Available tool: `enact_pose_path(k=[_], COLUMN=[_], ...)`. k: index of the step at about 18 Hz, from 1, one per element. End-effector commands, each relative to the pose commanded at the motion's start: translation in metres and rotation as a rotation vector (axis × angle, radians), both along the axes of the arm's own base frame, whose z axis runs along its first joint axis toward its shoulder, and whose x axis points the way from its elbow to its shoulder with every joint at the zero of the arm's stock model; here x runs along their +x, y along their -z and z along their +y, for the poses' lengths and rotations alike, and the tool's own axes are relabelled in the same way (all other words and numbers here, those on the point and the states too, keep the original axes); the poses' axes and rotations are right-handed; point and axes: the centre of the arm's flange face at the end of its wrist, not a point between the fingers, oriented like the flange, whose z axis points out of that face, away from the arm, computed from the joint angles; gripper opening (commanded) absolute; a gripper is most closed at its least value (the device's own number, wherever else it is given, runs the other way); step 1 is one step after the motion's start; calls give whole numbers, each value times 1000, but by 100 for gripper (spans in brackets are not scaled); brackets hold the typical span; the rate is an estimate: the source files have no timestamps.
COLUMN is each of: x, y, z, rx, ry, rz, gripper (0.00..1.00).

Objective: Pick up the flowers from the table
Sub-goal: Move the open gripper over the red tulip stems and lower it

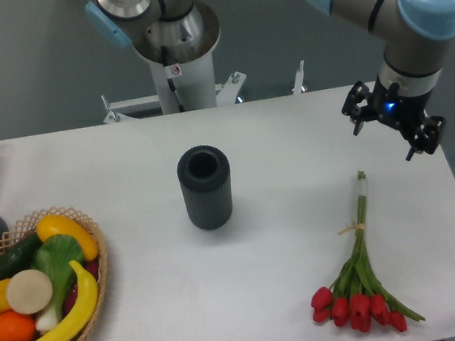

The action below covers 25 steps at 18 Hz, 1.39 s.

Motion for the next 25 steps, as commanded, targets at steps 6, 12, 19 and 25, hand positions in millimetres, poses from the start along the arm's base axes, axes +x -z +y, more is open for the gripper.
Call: enact_pose_path(k=[6,12,19,25], x=[0,4,33,42], y=[12,36,70,111], z=[-1,-7,-2,12], rx=[79,241,244,334], ry=[-36,-282,-408,-524], rz=[-55,-79,-88,5], gripper=[100,100,100,100])
